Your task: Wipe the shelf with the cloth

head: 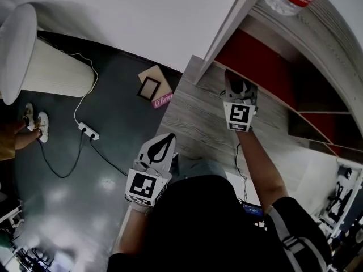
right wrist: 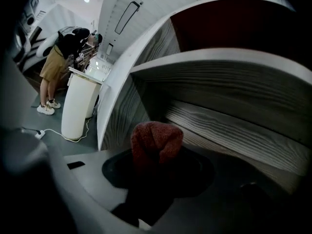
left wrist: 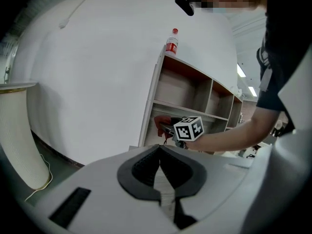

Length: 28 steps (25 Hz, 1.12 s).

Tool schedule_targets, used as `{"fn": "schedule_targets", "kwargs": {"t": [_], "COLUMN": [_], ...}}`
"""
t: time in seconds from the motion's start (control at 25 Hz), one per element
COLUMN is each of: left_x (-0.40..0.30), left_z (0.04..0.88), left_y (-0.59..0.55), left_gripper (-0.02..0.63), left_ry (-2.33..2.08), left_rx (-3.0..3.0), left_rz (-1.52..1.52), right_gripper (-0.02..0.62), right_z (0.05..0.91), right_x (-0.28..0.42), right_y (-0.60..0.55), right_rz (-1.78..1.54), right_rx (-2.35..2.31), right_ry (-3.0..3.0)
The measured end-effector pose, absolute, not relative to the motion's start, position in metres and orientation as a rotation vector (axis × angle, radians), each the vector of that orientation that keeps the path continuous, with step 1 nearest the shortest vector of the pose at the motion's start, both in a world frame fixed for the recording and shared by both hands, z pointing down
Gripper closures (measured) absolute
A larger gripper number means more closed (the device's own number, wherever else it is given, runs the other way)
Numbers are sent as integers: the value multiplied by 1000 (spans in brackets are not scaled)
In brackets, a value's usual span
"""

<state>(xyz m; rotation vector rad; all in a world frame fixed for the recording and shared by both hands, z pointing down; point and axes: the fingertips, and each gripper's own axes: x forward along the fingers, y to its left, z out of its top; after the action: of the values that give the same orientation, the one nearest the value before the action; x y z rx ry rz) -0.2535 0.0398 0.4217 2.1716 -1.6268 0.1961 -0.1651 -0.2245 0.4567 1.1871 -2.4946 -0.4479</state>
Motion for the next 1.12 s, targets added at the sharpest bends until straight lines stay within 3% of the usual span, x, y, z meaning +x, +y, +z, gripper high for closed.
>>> {"fn": "schedule_targets", "kwargs": {"t": [0.88,1.12], "left_x": [-269,-261], "left_z": [442,446], "left_y": [73,76], "left_gripper": [598,598], "left_ry": [-1733,-1735], "left_rx": [2012,2008], "left_rz": [166,183], "right_gripper": [445,449], "right_z": [467,482], "right_x": [-205,-208], "right_y": [-290,-290], "right_rz": [-629,-487], "right_rx": [1337,1294], "right_ry": [-2439,-2450]}}
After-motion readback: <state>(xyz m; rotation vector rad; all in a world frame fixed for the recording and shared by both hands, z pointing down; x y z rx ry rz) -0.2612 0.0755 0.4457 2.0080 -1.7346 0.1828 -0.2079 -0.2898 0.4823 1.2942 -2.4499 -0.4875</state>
